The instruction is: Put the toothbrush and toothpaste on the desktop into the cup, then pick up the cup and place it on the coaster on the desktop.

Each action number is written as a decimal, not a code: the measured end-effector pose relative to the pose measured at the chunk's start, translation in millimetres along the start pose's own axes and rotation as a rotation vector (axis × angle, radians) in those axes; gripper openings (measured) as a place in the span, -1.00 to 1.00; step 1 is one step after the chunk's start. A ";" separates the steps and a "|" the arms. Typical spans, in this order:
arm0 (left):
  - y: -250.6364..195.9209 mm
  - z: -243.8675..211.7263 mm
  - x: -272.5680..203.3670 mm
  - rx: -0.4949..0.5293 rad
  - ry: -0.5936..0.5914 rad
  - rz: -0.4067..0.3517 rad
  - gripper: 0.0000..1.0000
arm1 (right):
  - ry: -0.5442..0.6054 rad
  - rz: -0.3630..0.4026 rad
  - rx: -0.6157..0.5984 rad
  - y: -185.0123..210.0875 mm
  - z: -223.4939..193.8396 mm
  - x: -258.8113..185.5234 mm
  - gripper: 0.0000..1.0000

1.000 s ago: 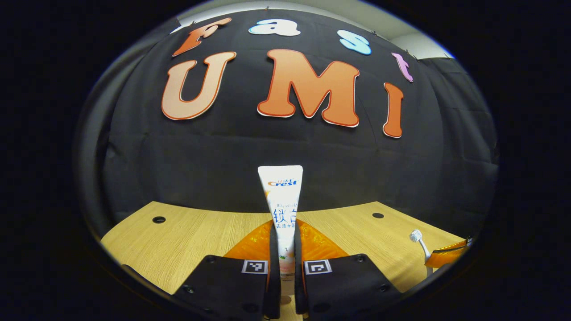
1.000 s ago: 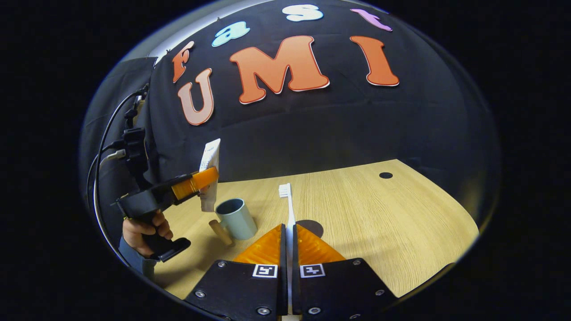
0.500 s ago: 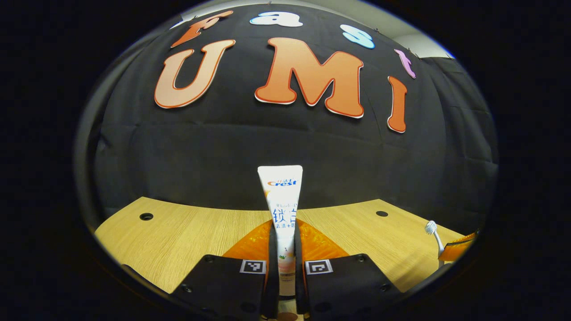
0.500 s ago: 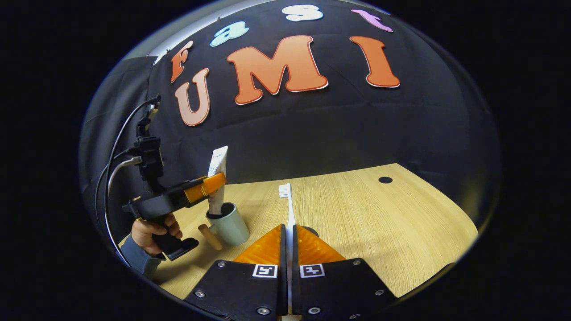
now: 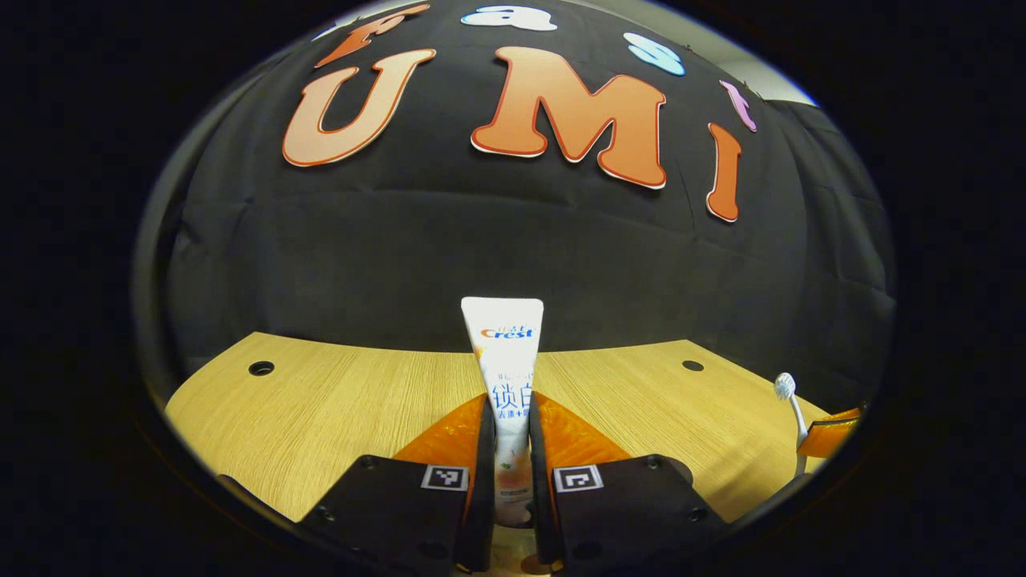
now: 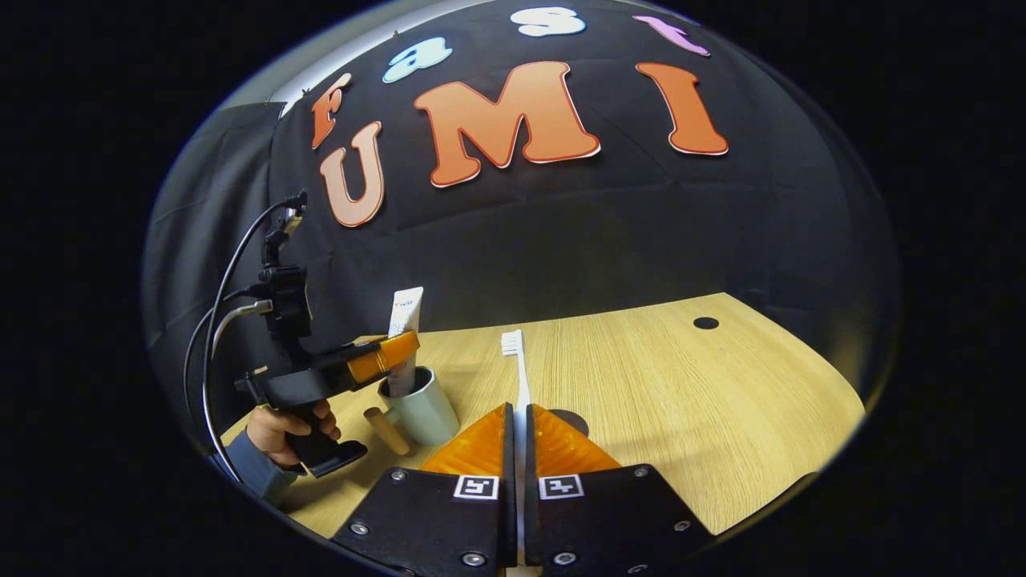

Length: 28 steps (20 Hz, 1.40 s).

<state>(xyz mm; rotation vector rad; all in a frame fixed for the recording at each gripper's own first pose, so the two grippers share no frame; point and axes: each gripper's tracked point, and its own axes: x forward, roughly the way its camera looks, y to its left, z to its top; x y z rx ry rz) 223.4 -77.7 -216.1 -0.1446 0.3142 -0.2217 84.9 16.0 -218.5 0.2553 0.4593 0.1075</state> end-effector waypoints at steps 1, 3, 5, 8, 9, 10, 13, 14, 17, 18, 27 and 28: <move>-1.0 -2.9 -1.7 0.001 0.009 -0.007 -0.48 | 0.006 0.004 0.002 2.0 -2.8 -1.2 -0.92; -1.1 -5.3 -4.1 0.009 0.013 -0.016 -0.45 | 0.013 0.006 -0.002 4.6 -5.0 -0.6 -0.92; -2.5 -7.0 -9.8 0.015 0.020 -0.022 -0.38 | 0.009 0.011 -0.003 9.0 -3.1 -1.5 -0.92; -1.2 -12.1 -14.5 0.024 0.029 -0.025 -0.29 | 0.000 0.018 -0.001 14.0 -0.5 -1.2 -0.92; -0.1 -14.0 -15.5 0.026 0.035 -0.024 -0.29 | -0.002 0.026 -0.001 16.8 0.4 -1.7 -0.92; 1.1 -15.9 -17.0 0.030 0.040 -0.023 -0.28 | -0.006 0.030 -0.002 19.2 1.7 0.3 -0.92; 4.3 -18.0 -22.1 0.035 0.042 -0.023 -0.28 | -0.027 0.044 -0.009 27.9 7.7 2.8 -0.92; 5.4 -19.5 -24.7 0.038 0.045 -0.022 -0.26 | -0.034 0.051 -0.011 31.6 9.5 5.5 -0.92; 8.3 -27.1 -28.2 0.044 0.064 -0.026 -0.19 | -0.061 0.061 -0.009 38.2 15.7 9.6 -0.92; 9.6 -28.9 -29.6 0.049 0.068 -0.029 -0.19 | -0.068 0.069 -0.005 39.6 15.3 9.5 -0.92; 14.7 -16.7 -48.5 0.153 0.000 -0.058 -0.02 | -0.190 0.165 0.054 48.6 24.2 9.6 -0.92; 15.6 -17.3 -52.8 0.156 -0.003 -0.062 0.17 | -0.200 0.174 0.059 48.5 24.4 10.1 -0.92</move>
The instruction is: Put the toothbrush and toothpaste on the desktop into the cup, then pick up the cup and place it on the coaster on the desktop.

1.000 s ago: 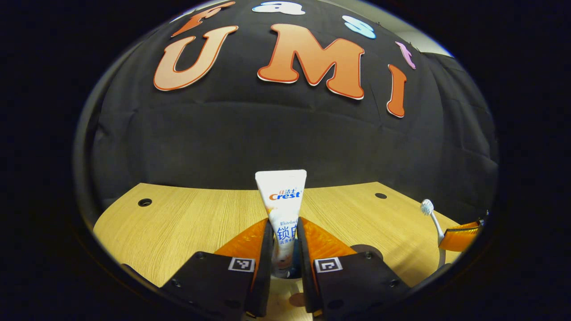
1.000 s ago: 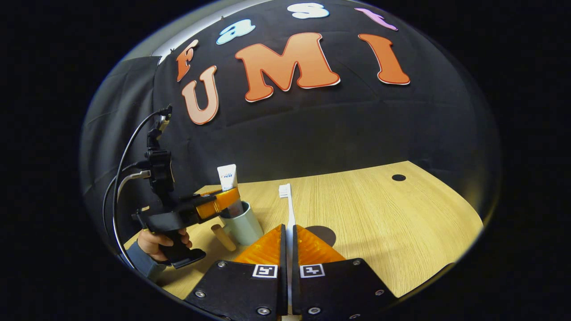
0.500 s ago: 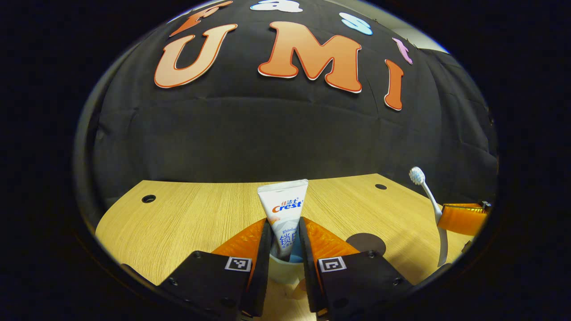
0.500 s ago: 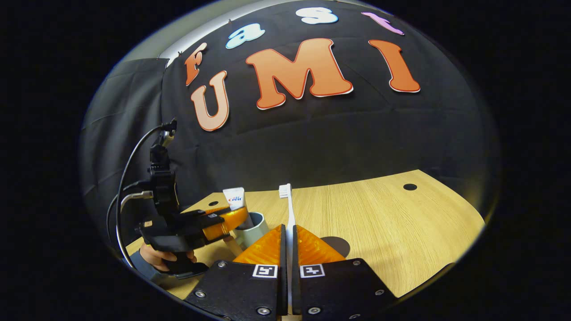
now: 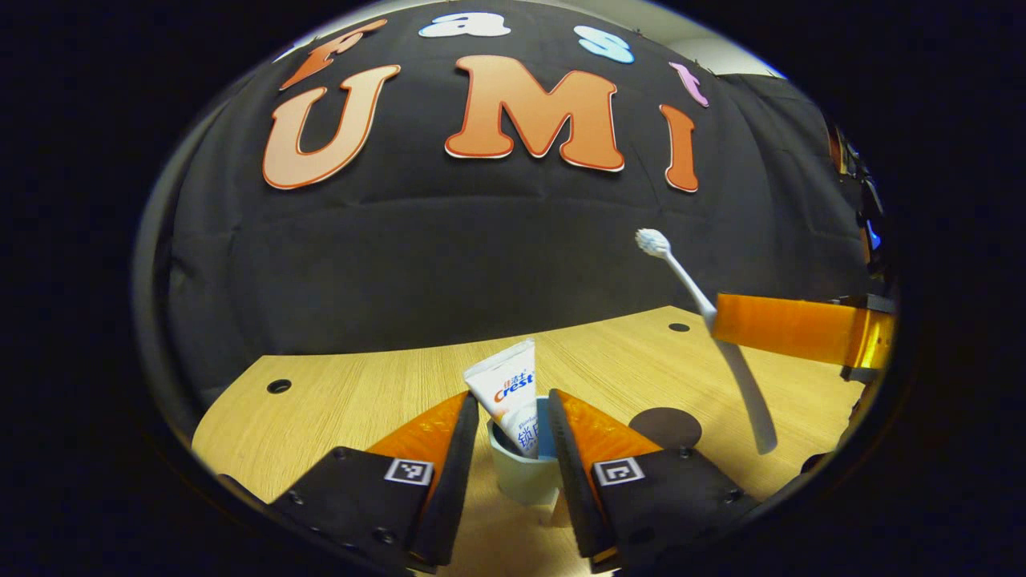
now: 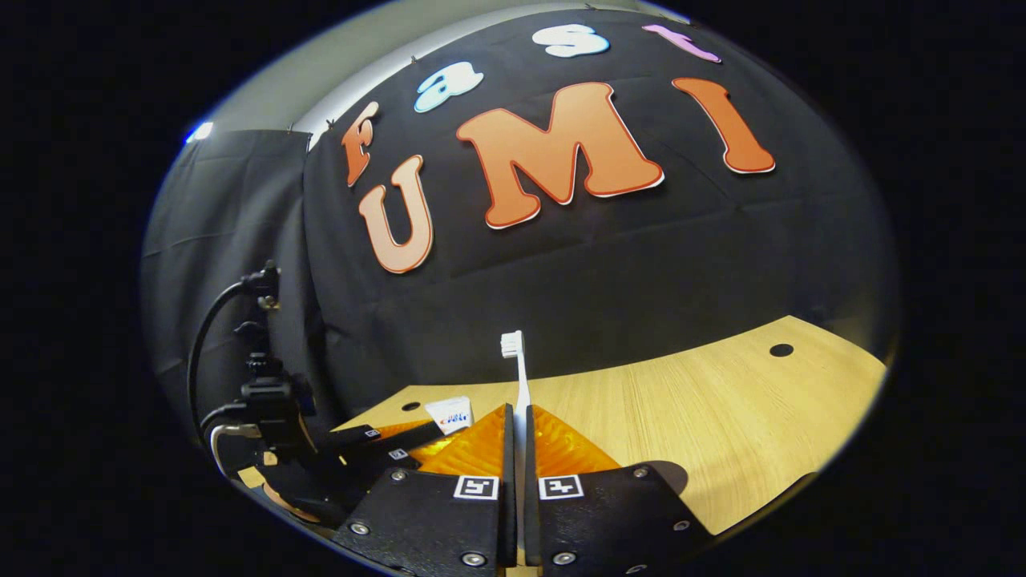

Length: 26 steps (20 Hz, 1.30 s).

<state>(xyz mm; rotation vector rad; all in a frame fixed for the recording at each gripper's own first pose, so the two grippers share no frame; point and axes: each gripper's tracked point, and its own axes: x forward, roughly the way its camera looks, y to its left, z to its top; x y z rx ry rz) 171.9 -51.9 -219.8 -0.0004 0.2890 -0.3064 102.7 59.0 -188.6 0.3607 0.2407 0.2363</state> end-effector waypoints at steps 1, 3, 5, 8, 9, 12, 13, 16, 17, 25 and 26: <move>0.5 -1.3 -4.1 -0.001 -0.001 -0.004 0.29 | -0.011 0.006 0.002 0.2 1.1 0.7 -0.92; 1.3 -2.4 -12.0 -0.008 -0.003 -0.015 0.49 | -0.046 0.016 0.007 2.4 3.6 1.7 -0.92; 5.2 -3.7 -20.4 -0.014 -0.001 -0.017 0.71 | -0.075 0.033 0.018 3.6 7.0 0.1 -0.92; 11.9 -10.2 -33.7 -0.018 0.013 -0.013 0.82 | -0.098 0.040 0.019 4.9 5.6 3.2 -0.92; 14.0 -14.4 -38.6 -0.021 0.016 -0.013 0.82 | -0.114 0.045 0.015 5.4 7.3 3.9 -0.92; 26.0 -18.6 -51.7 -0.026 0.011 0.008 0.82 | -0.143 0.053 0.029 4.9 5.0 7.6 -0.92; 30.5 -21.3 -54.9 -0.037 0.010 0.014 0.82 | -0.140 0.053 0.037 5.0 0.2 10.9 -0.92; 41.8 -30.6 -60.7 -0.053 0.019 0.035 0.82 | -0.160 0.052 0.055 5.2 -5.0 19.4 -0.92; 46.8 -33.4 -62.6 -0.055 0.020 0.046 0.83 | -0.179 0.048 0.057 4.4 -3.4 22.8 -0.91; 64.1 -56.0 -60.2 -0.096 0.051 0.070 0.83 | -0.278 0.017 0.018 -3.9 10.4 50.6 -0.91; 63.5 -58.7 -59.4 -0.099 0.057 0.070 0.82 | -0.277 0.019 0.030 -5.6 6.8 54.1 -0.91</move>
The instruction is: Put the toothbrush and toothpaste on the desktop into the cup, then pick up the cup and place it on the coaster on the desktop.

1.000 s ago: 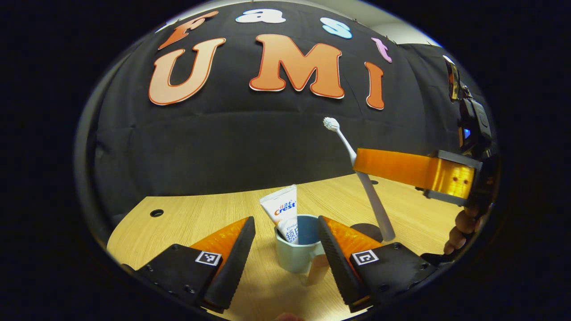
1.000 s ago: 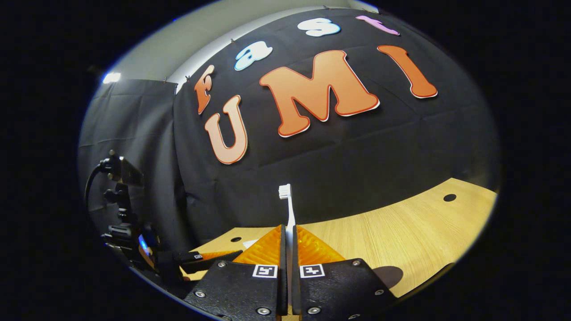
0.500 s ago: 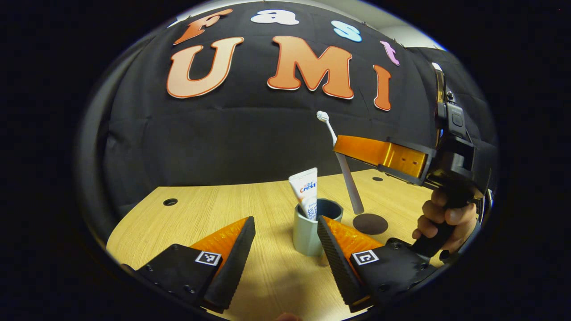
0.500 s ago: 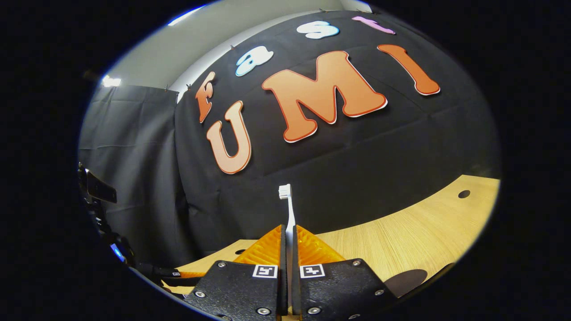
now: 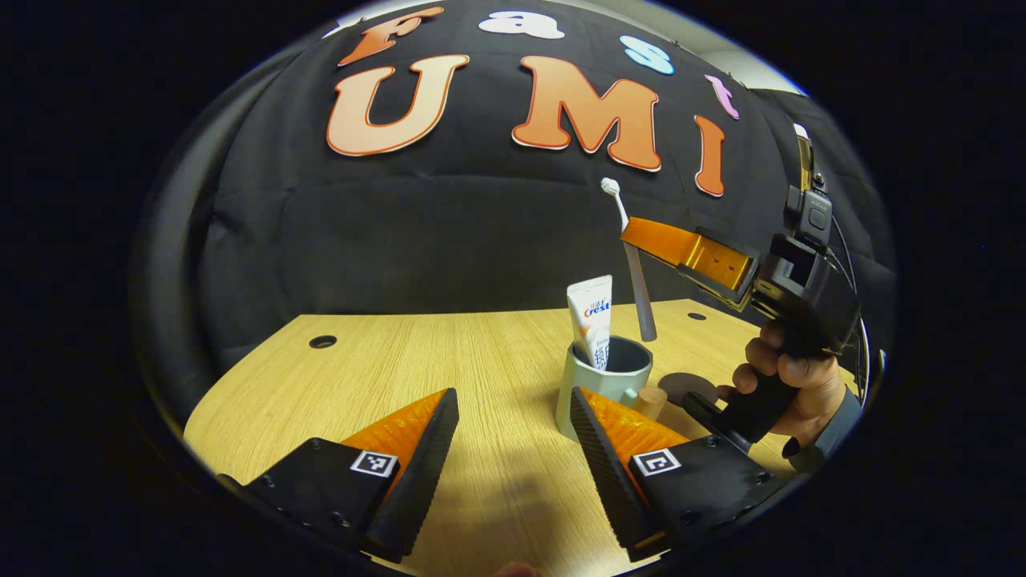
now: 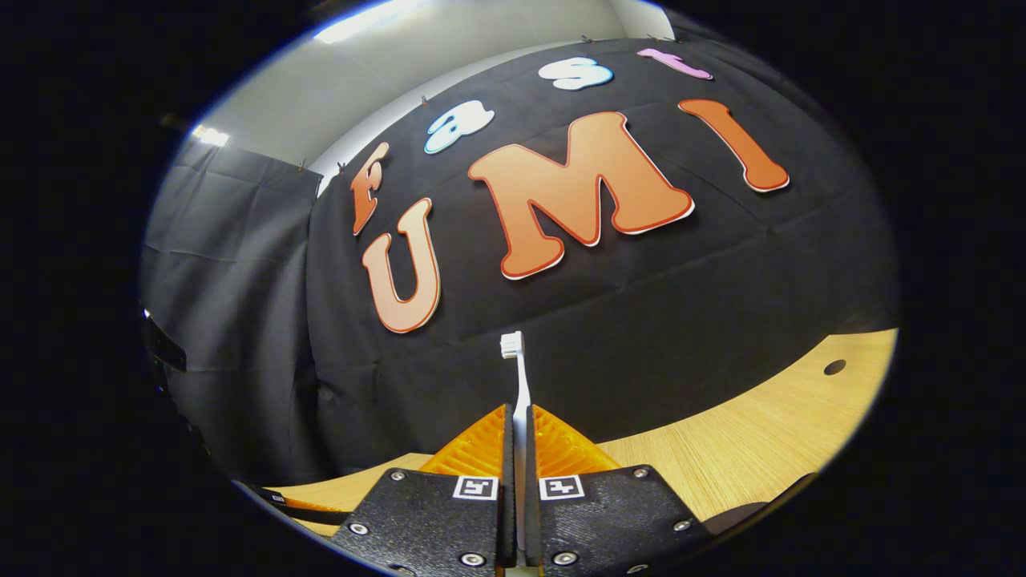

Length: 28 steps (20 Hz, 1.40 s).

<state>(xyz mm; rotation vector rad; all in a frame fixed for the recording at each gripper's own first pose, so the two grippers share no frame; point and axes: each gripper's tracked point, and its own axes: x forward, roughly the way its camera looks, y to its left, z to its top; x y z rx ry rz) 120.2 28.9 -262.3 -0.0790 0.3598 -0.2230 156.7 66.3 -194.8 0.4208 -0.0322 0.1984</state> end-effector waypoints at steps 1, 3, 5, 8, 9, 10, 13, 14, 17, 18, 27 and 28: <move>-1.2 -0.5 0.6 -0.001 0.003 -0.001 0.83 | 0.003 -0.004 0.012 -1.9 -4.3 2.8 -0.91; -0.5 -0.1 0.2 -0.001 0.000 0.000 0.83 | 0.018 -0.007 0.039 -4.7 -12.4 5.7 -0.91; -0.1 1.2 0.4 0.001 -0.001 0.004 0.83 | 0.044 -0.011 0.045 -5.1 -21.5 6.9 -0.91; -5.6 1.4 0.2 -0.003 0.005 0.000 0.82 | 0.087 0.008 0.046 -4.8 -27.6 0.4 -0.87; -8.7 3.4 -0.2 -0.005 0.002 -0.004 0.82 | 0.098 0.016 0.036 -2.8 -26.6 -2.5 -0.86; -12.9 6.9 -1.9 -0.003 -0.001 -0.009 0.82 | 0.106 0.024 0.025 -0.4 -24.8 -6.1 -0.86; -22.1 19.5 -7.6 0.010 -0.016 -0.009 0.81 | 0.109 0.048 -0.026 4.4 -14.2 -20.8 -0.81; -25.2 22.9 -8.7 0.006 -0.016 -0.014 0.83 | 0.108 0.052 -0.040 5.1 -9.1 -25.5 -0.78; -34.6 32.8 -10.3 -0.022 0.015 -0.033 0.82 | 0.108 0.042 -0.068 0.0 9.4 -41.1 -0.69; -35.3 31.3 -10.1 -0.028 0.049 -0.034 0.81 | 0.131 0.029 -0.079 -6.9 10.7 -46.3 -0.66; -41.3 52.6 -15.7 -0.068 0.233 -0.046 0.87 | 0.139 -0.077 -0.153 -69.9 69.6 -119.6 0.67; -44.9 53.9 -15.8 -0.083 0.259 -0.055 0.87 | 0.131 -0.088 -0.165 -76.6 77.0 -127.0 0.68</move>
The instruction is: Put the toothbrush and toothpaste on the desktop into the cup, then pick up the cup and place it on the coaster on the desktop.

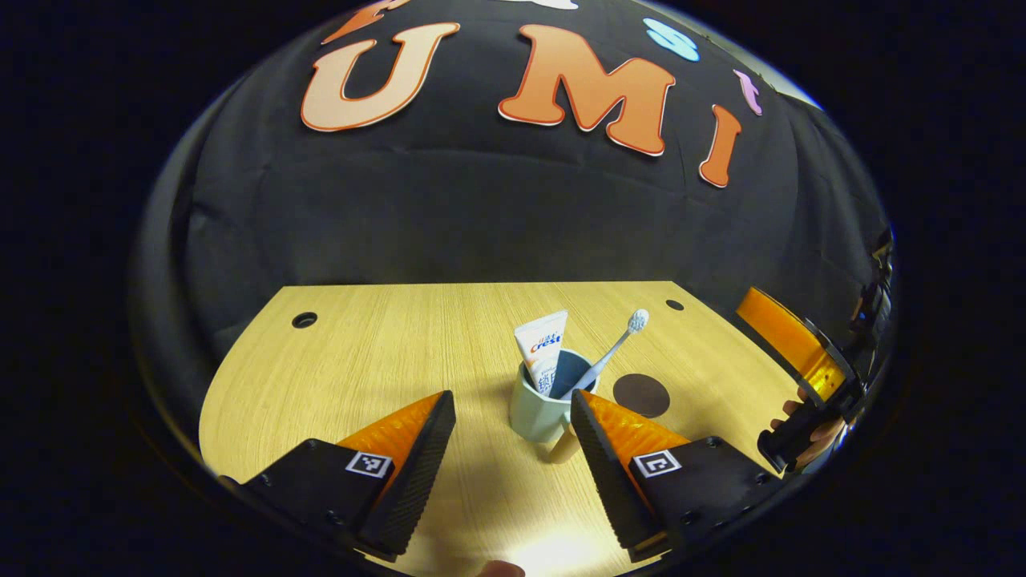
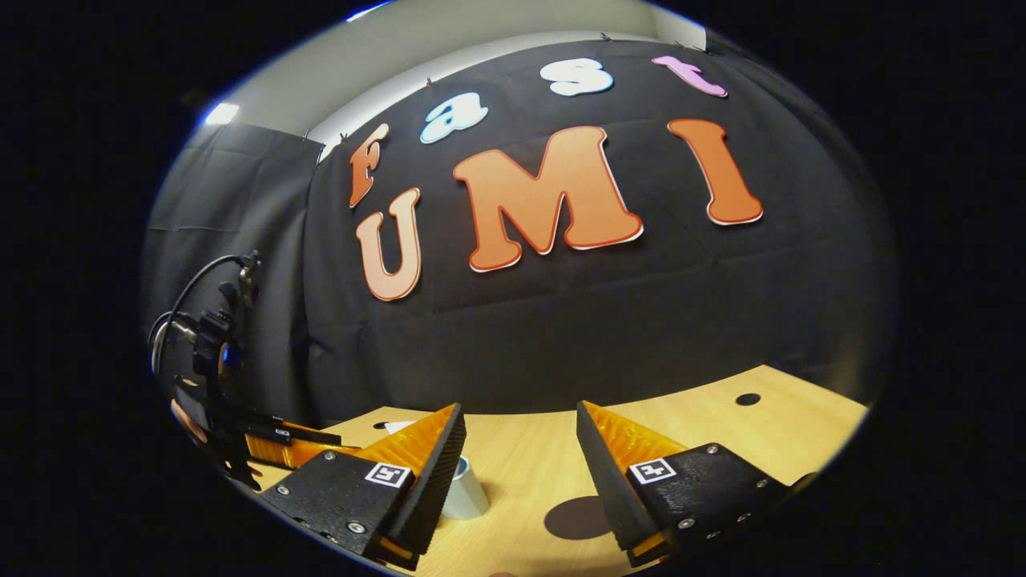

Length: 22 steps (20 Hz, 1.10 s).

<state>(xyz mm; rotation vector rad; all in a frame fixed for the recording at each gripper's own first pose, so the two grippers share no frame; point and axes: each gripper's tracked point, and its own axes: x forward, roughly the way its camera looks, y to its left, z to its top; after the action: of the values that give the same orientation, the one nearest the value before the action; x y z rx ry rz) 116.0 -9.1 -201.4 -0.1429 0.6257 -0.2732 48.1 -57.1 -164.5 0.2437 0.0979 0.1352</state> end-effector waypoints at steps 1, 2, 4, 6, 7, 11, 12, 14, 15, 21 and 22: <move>-4.4 -0.4 1.3 -0.015 0.027 -0.011 0.87 | -0.007 -0.012 -0.012 -7.9 4.0 -7.6 0.70; -7.8 -1.8 4.5 -0.025 0.056 -0.018 0.88 | -0.012 -0.027 -0.024 -16.3 7.8 -15.9 0.71; -14.0 -2.8 9.1 -0.025 0.110 -0.017 0.89 | -0.019 -0.048 -0.044 -30.3 13.3 -30.5 0.75; -18.4 -6.3 13.0 -0.011 0.166 -0.014 0.89 | -0.023 -0.063 -0.062 -42.5 17.5 -44.5 0.78; -21.4 -9.1 15.2 -0.003 0.196 -0.015 0.89 | -0.027 -0.070 -0.072 -48.3 19.6 -51.4 0.81; -32.5 -21.4 33.3 0.022 0.314 0.010 0.87 | -0.037 -0.099 -0.102 -70.7 19.6 -74.7 0.87; -35.9 -26.2 38.6 0.015 0.348 0.010 0.89 | -0.027 -0.110 -0.102 -78.7 15.5 -79.8 0.88; -37.1 -30.2 49.2 0.006 0.391 0.025 0.87 | -0.006 -0.133 -0.093 -93.4 8.6 -91.6 0.90; -35.5 -30.5 54.1 0.011 0.406 0.039 0.89 | -0.004 -0.142 -0.089 -99.3 7.4 -97.4 0.91; -34.0 -45.7 75.6 0.026 0.508 0.070 0.91 | 0.014 -0.189 -0.065 -123.6 -3.3 -119.7 0.92; -33.8 -49.7 77.6 0.023 0.521 0.073 0.89 | 0.019 -0.195 -0.067 -126.5 -5.0 -123.7 0.92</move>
<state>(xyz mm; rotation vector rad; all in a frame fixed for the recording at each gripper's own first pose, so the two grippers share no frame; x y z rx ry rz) 139.6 -66.7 -277.3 -0.0241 1.1417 -0.2478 -59.0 -195.5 -190.7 0.1654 0.1349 -0.0528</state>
